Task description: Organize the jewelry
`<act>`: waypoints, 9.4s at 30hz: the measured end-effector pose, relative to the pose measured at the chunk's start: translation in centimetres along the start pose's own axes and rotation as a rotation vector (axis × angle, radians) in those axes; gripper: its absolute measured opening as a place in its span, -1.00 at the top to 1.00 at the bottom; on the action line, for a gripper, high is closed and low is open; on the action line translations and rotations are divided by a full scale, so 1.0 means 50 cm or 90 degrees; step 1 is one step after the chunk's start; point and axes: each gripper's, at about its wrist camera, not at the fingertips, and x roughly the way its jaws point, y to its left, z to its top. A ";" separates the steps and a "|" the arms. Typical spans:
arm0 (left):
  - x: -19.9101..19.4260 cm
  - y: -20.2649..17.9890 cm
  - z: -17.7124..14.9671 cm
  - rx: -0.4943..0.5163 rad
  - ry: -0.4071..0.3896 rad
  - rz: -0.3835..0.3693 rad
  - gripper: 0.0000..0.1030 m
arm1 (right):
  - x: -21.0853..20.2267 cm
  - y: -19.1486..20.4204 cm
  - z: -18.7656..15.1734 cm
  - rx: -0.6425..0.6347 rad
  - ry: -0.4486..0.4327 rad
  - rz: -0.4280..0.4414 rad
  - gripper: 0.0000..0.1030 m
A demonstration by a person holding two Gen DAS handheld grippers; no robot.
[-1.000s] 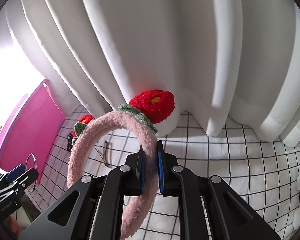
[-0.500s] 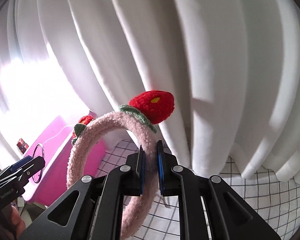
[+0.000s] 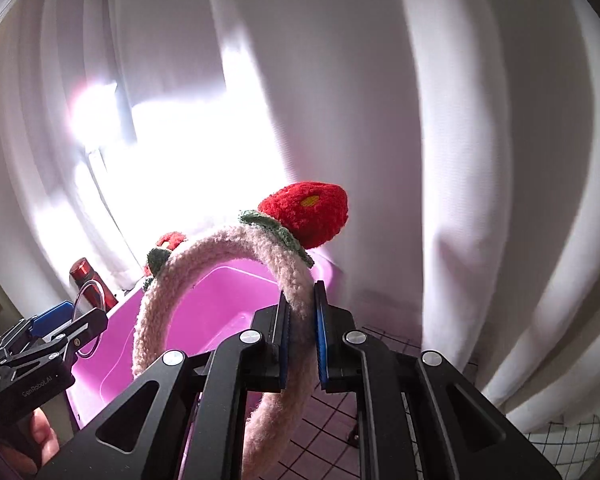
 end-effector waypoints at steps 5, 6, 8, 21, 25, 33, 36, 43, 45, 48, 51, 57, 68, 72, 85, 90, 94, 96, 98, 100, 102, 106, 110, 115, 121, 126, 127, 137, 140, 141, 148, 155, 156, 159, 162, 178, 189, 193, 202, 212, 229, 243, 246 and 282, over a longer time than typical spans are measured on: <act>0.051 0.052 -0.017 -0.002 0.040 0.024 -0.38 | 0.092 0.068 0.011 -0.038 0.055 0.010 0.80; 0.061 0.061 -0.021 -0.002 0.050 0.027 -0.38 | 0.108 0.080 0.007 -0.045 0.067 0.011 0.80; 0.078 0.076 -0.029 -0.003 0.069 0.031 -0.38 | 0.140 0.103 0.001 -0.058 0.090 0.011 0.80; 0.157 0.105 -0.057 0.014 0.162 0.043 -0.40 | 0.287 0.160 -0.005 -0.090 0.217 -0.020 0.74; 0.162 0.113 -0.059 0.010 0.178 0.049 -0.52 | 0.297 0.172 -0.012 -0.076 0.240 -0.013 -0.11; 0.141 0.117 -0.052 0.012 0.163 0.059 -0.82 | 0.270 0.173 0.008 -0.060 0.214 -0.021 -0.19; 0.133 0.126 -0.052 0.001 0.164 0.063 -0.84 | 0.246 0.160 0.016 -0.047 0.203 -0.018 -0.19; 0.107 0.138 -0.054 -0.019 0.163 0.063 -0.84 | 0.166 0.133 0.014 -0.027 0.177 -0.009 -0.19; 0.094 0.135 -0.054 -0.023 0.158 0.058 -0.84 | 0.153 0.136 0.012 -0.027 0.172 -0.006 -0.19; 0.073 0.126 -0.053 -0.024 0.146 0.052 -0.84 | 0.122 0.138 0.010 -0.027 0.161 -0.004 -0.19; 0.055 0.111 -0.051 -0.023 0.138 0.044 -0.84 | 0.094 0.137 0.004 -0.027 0.147 -0.009 -0.19; 0.019 0.074 -0.053 -0.012 0.121 0.025 -0.84 | 0.038 0.118 -0.006 -0.030 0.122 -0.028 -0.22; -0.031 -0.018 -0.061 0.019 0.106 -0.022 -0.84 | -0.066 0.035 -0.041 0.000 0.095 -0.069 -0.22; -0.047 -0.062 -0.068 0.036 0.104 -0.039 -0.84 | -0.100 -0.008 -0.056 0.023 0.090 -0.087 -0.25; -0.065 -0.212 -0.096 0.105 0.113 -0.092 -0.85 | -0.193 -0.154 -0.124 0.100 0.081 -0.144 -0.43; -0.067 -0.256 -0.112 0.122 0.120 -0.113 -0.86 | -0.217 -0.207 -0.161 0.132 0.085 -0.157 -0.49; -0.062 -0.285 -0.134 0.139 0.133 -0.133 -0.86 | -0.231 -0.250 -0.207 0.166 0.092 -0.160 -0.50; -0.056 -0.298 -0.149 0.146 0.141 -0.145 -0.86 | -0.241 -0.280 -0.233 0.183 0.105 -0.159 -0.50; -0.046 -0.311 -0.163 0.154 0.156 -0.156 -0.86 | -0.239 -0.300 -0.263 0.199 0.124 -0.162 -0.51; -0.031 -0.323 -0.177 0.159 0.173 -0.160 -0.86 | -0.234 -0.318 -0.292 0.215 0.141 -0.163 -0.51; -0.014 -0.331 -0.192 0.158 0.193 -0.165 -0.86 | -0.228 -0.328 -0.317 0.228 0.157 -0.165 -0.51; 0.033 -0.349 -0.223 0.158 0.235 -0.173 -0.86 | -0.206 -0.340 -0.356 0.243 0.179 -0.157 -0.51; 0.081 -0.370 -0.249 0.174 0.254 -0.169 -0.86 | -0.170 -0.342 -0.373 0.237 0.198 -0.145 -0.50; 0.137 -0.388 -0.271 0.199 0.262 -0.160 -0.86 | -0.112 -0.350 -0.394 0.235 0.224 -0.132 -0.50; 0.208 -0.399 -0.300 0.212 0.288 -0.163 -0.86 | -0.043 -0.359 -0.412 0.227 0.248 -0.132 -0.50; 0.255 -0.405 -0.318 0.225 0.292 -0.153 -0.86 | 0.008 -0.371 -0.424 0.219 0.265 -0.138 -0.50; 0.266 -0.405 -0.322 0.228 0.294 -0.148 -0.86 | 0.017 -0.374 -0.426 0.217 0.267 -0.140 -0.50; 0.336 -0.411 -0.331 0.232 0.308 -0.137 -0.86 | 0.091 -0.397 -0.428 0.194 0.290 -0.155 -0.50; 0.355 -0.414 -0.336 0.237 0.312 -0.129 -0.86 | 0.106 -0.399 -0.426 0.184 0.295 -0.165 -0.50; 0.360 -0.414 -0.338 0.238 0.315 -0.127 -0.86 | 0.110 -0.400 -0.426 0.181 0.296 -0.167 -0.50; 0.394 -0.420 -0.347 0.237 0.327 -0.120 -0.86 | 0.124 -0.394 -0.426 0.147 0.289 -0.183 -0.50; 0.434 -0.416 -0.347 0.226 0.327 -0.116 -0.89 | 0.138 -0.384 -0.424 0.106 0.280 -0.202 -0.50; 0.435 -0.416 -0.347 0.226 0.325 -0.118 -0.89 | 0.139 -0.383 -0.424 0.104 0.277 -0.202 -0.50; 0.441 -0.416 -0.346 0.224 0.313 -0.122 -0.89 | 0.147 -0.380 -0.425 0.094 0.267 -0.205 -0.50; 0.439 -0.421 -0.345 0.220 0.295 -0.122 -0.89 | 0.156 -0.375 -0.428 0.082 0.251 -0.208 -0.50; 0.334 -0.411 -0.400 0.226 0.261 -0.144 0.26 | 0.157 -0.302 -0.427 0.040 0.243 -0.172 0.70; 0.274 -0.382 -0.400 0.215 0.262 -0.167 0.47 | 0.091 -0.341 -0.436 0.142 0.224 -0.145 0.72; 0.236 -0.379 -0.389 0.212 0.254 -0.189 0.47 | 0.051 -0.345 -0.434 0.159 0.215 -0.139 0.72; 0.146 -0.384 -0.338 0.194 0.228 -0.243 0.47 | -0.059 -0.342 -0.408 0.164 0.179 -0.147 0.72; 0.017 -0.407 -0.255 0.198 0.172 -0.278 0.47 | -0.165 -0.309 -0.327 0.131 0.125 -0.151 0.72; -0.100 -0.215 -0.053 0.121 0.021 -0.181 0.47 | -0.187 -0.100 -0.102 -0.006 0.011 -0.026 0.72; -0.037 0.028 -0.021 0.037 0.042 -0.015 0.47 | -0.009 0.144 -0.036 -0.088 0.064 0.128 0.72; -0.019 0.065 -0.030 0.028 0.061 0.004 0.47 | 0.028 0.170 -0.038 -0.098 0.084 0.137 0.72; 0.069 0.149 -0.064 -0.006 0.192 0.112 -0.86 | 0.133 0.182 -0.054 -0.064 0.181 0.051 -0.22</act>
